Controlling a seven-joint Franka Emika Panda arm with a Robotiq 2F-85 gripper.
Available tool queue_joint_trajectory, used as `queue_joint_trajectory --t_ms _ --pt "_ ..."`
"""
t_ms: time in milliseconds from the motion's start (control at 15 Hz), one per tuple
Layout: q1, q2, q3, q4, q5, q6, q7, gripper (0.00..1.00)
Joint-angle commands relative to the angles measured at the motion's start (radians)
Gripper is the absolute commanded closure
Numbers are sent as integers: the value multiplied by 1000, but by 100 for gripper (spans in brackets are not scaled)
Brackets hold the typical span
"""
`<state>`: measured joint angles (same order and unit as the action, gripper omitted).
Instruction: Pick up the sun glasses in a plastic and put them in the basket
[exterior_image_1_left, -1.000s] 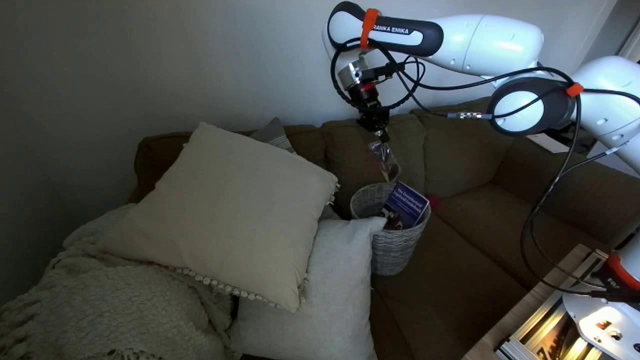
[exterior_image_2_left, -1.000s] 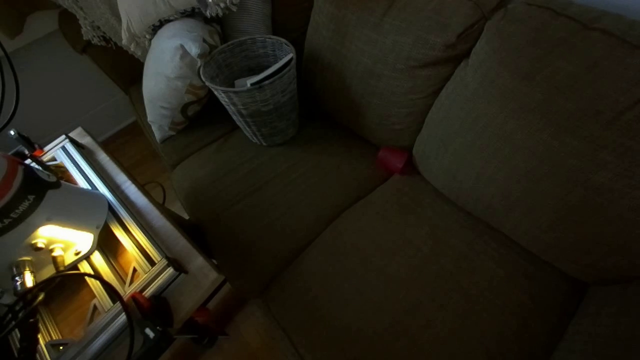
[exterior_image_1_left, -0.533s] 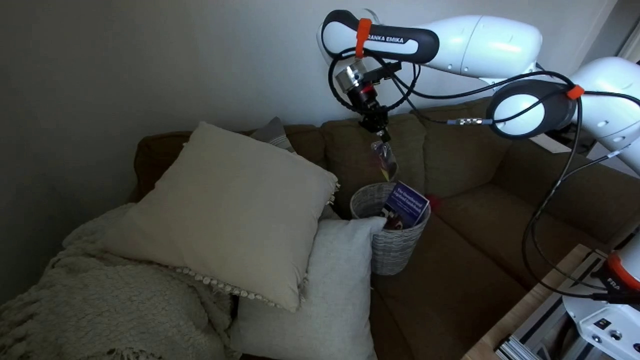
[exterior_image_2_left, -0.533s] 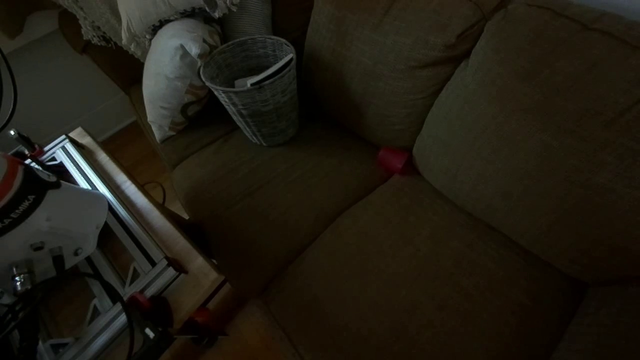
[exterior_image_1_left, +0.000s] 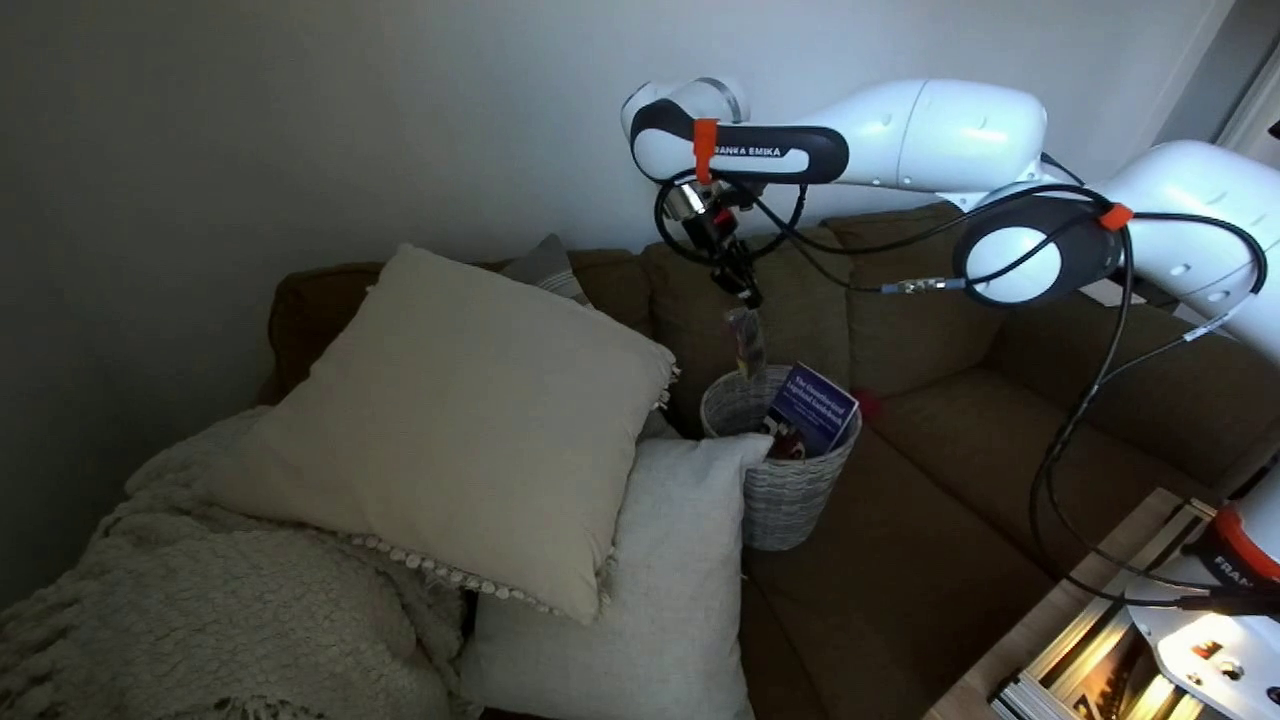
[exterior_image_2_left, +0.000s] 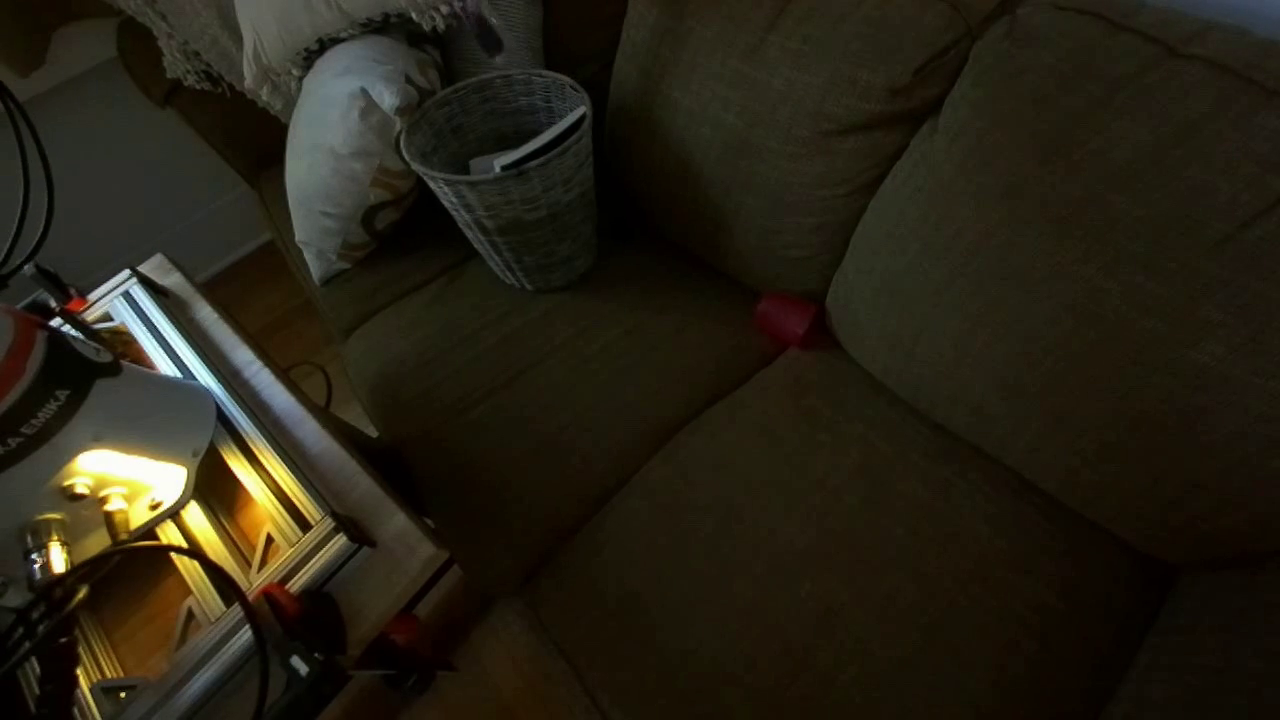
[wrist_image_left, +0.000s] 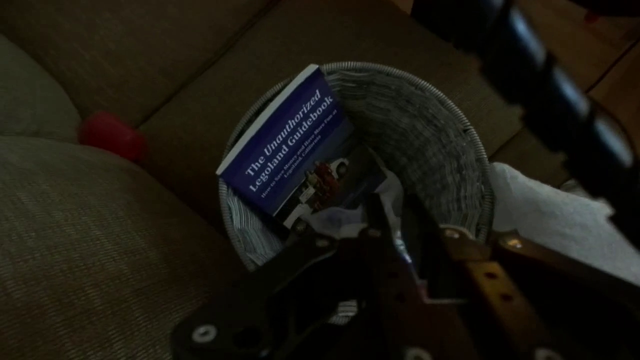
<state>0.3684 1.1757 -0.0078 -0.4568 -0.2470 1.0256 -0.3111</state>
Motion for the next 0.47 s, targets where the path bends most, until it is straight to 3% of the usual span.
queue_joint_trajectory --t_ms 0,333,400 --pt "-16 26 5 18 2 21 -60 51" --pt "-10 3 -3 -12 1 18 -46 15" --pt "-10 -5 -3 -20 1 22 -45 32"
